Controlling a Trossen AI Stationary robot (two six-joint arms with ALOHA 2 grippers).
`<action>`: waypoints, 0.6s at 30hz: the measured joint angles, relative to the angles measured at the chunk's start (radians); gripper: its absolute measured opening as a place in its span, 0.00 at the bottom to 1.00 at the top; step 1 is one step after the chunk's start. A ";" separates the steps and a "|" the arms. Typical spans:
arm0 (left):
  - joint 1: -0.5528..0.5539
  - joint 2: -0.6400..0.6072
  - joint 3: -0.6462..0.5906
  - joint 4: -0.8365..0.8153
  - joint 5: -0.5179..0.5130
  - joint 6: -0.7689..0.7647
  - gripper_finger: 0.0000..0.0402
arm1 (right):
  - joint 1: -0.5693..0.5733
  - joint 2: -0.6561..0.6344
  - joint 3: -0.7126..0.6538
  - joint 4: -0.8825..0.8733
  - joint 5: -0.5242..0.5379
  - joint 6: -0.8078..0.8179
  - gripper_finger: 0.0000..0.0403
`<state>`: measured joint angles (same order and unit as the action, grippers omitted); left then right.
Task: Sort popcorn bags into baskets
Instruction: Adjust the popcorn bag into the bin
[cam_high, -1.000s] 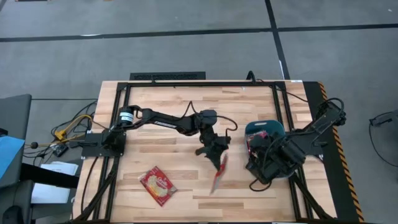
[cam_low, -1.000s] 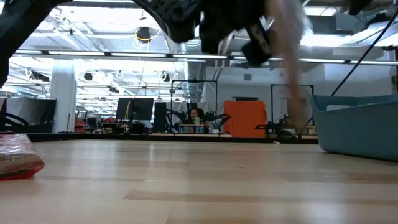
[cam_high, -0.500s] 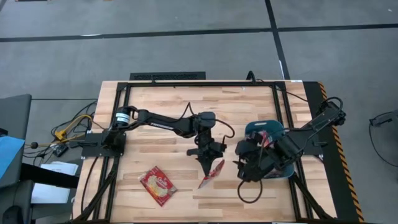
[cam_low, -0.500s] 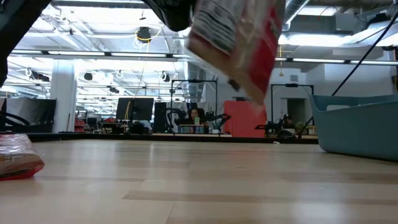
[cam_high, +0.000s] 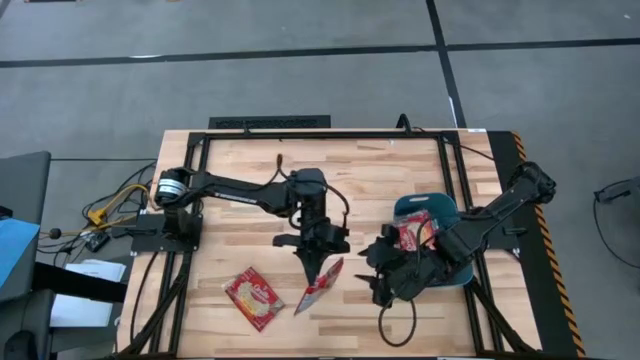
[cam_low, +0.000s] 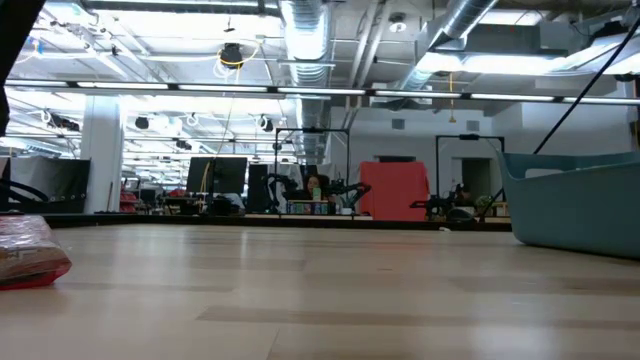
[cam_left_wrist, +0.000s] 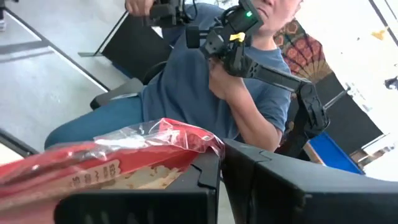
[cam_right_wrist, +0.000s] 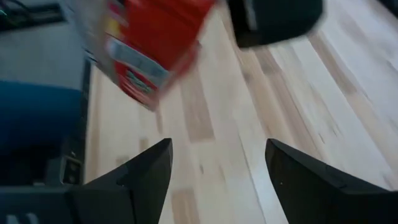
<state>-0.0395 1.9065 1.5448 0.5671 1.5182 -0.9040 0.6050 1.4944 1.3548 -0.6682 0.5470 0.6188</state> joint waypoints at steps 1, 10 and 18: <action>0.000 -0.009 0.000 -0.001 0.003 -0.002 0.00 | -0.001 0.000 0.000 0.033 0.001 -0.025 0.70; -0.001 -0.064 0.000 -0.003 -0.004 -0.024 0.00 | -0.059 0.000 0.001 0.226 -0.044 -0.207 0.70; -0.002 -0.089 0.000 -0.001 0.000 -0.025 0.00 | -0.113 -0.001 -0.095 0.469 -0.157 -0.321 0.70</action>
<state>-0.0410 1.8172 1.5452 0.5659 1.5181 -0.9291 0.4924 1.4937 1.2593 -0.1995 0.3896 0.2983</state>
